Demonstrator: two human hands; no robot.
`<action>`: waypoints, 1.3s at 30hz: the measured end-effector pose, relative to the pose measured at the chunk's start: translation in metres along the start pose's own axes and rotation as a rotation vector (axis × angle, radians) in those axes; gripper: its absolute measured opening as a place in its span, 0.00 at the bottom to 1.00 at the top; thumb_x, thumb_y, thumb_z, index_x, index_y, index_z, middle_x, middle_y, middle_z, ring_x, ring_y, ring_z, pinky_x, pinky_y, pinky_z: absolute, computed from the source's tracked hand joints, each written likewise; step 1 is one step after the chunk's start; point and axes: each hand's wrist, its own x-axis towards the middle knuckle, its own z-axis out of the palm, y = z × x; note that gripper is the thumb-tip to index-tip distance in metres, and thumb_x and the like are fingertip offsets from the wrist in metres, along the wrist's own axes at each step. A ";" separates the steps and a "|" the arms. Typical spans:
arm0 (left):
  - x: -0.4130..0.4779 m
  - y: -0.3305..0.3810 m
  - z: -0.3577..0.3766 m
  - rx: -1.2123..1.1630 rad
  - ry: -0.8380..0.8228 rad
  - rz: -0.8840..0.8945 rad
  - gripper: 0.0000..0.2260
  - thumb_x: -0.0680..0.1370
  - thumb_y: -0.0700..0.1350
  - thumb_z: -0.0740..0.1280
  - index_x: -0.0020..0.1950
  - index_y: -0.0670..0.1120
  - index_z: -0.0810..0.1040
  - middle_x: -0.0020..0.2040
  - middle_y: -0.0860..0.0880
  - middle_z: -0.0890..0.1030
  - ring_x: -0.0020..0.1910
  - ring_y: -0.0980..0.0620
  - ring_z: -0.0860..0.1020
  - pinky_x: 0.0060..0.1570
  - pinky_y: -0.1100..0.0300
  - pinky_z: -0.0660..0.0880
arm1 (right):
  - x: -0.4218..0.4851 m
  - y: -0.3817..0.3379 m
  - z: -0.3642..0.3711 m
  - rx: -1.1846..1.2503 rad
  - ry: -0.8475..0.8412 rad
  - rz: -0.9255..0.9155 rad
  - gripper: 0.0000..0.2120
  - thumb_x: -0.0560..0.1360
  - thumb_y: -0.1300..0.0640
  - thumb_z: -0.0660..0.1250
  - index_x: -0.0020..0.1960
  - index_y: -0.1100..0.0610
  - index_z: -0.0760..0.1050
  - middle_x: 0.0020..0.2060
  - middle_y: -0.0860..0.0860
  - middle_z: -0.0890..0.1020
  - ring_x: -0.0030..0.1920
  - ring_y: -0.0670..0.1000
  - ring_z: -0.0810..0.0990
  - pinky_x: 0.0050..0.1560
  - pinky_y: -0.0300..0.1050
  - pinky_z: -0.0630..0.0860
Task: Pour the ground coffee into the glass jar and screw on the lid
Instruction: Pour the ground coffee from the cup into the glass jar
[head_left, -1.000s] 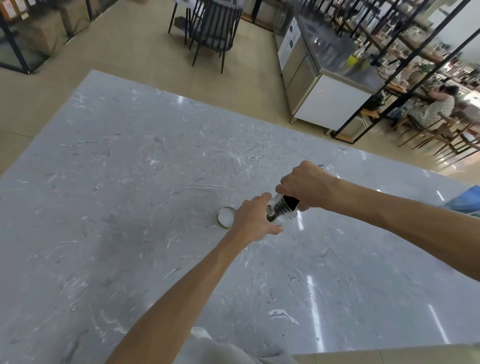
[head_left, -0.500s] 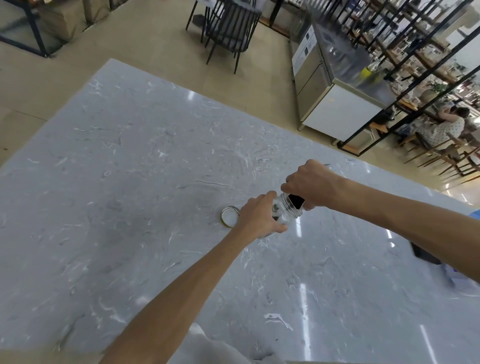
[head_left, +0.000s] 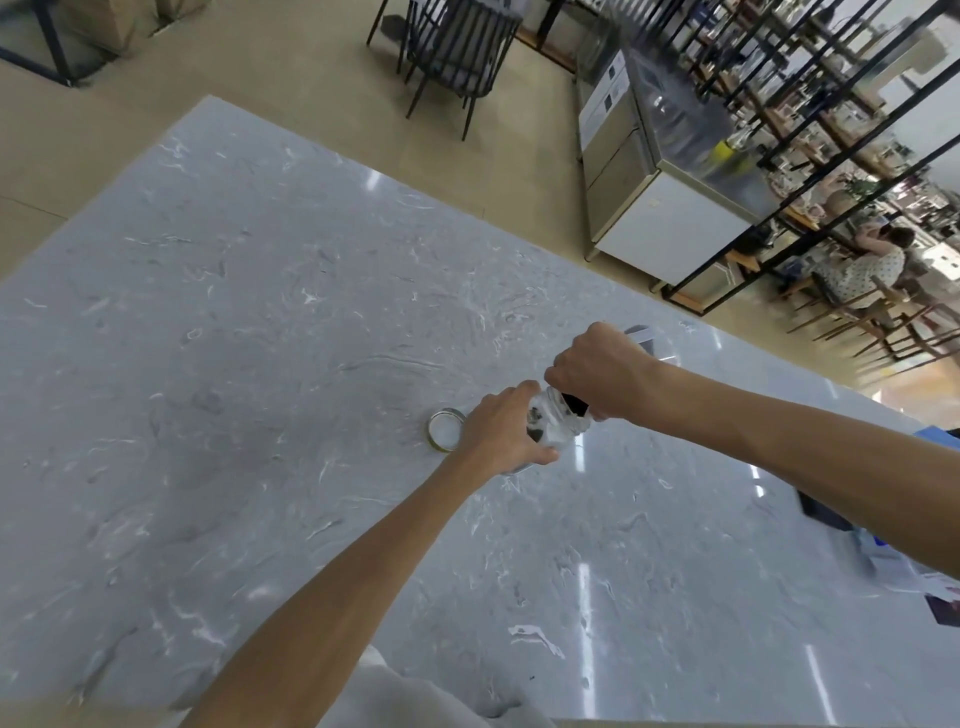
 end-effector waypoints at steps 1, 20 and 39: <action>0.000 -0.002 0.001 0.003 0.004 0.002 0.42 0.66 0.61 0.78 0.75 0.52 0.65 0.66 0.50 0.78 0.63 0.45 0.76 0.56 0.47 0.76 | 0.001 -0.002 -0.001 -0.005 0.000 0.001 0.07 0.76 0.53 0.70 0.54 0.51 0.78 0.46 0.48 0.84 0.44 0.50 0.82 0.36 0.42 0.67; -0.003 -0.004 -0.008 -0.043 0.044 -0.013 0.40 0.63 0.60 0.80 0.71 0.53 0.68 0.59 0.52 0.81 0.57 0.46 0.79 0.54 0.47 0.78 | 0.013 -0.005 -0.009 -0.055 -0.039 -0.007 0.06 0.77 0.59 0.67 0.50 0.51 0.80 0.40 0.47 0.82 0.36 0.51 0.74 0.33 0.41 0.64; 0.008 0.013 -0.004 -0.065 0.055 0.023 0.40 0.64 0.60 0.79 0.72 0.52 0.67 0.61 0.52 0.79 0.58 0.46 0.78 0.50 0.51 0.76 | 0.024 0.017 0.001 -0.108 -0.157 -0.087 0.12 0.70 0.45 0.75 0.47 0.49 0.76 0.28 0.46 0.69 0.26 0.47 0.64 0.25 0.41 0.57</action>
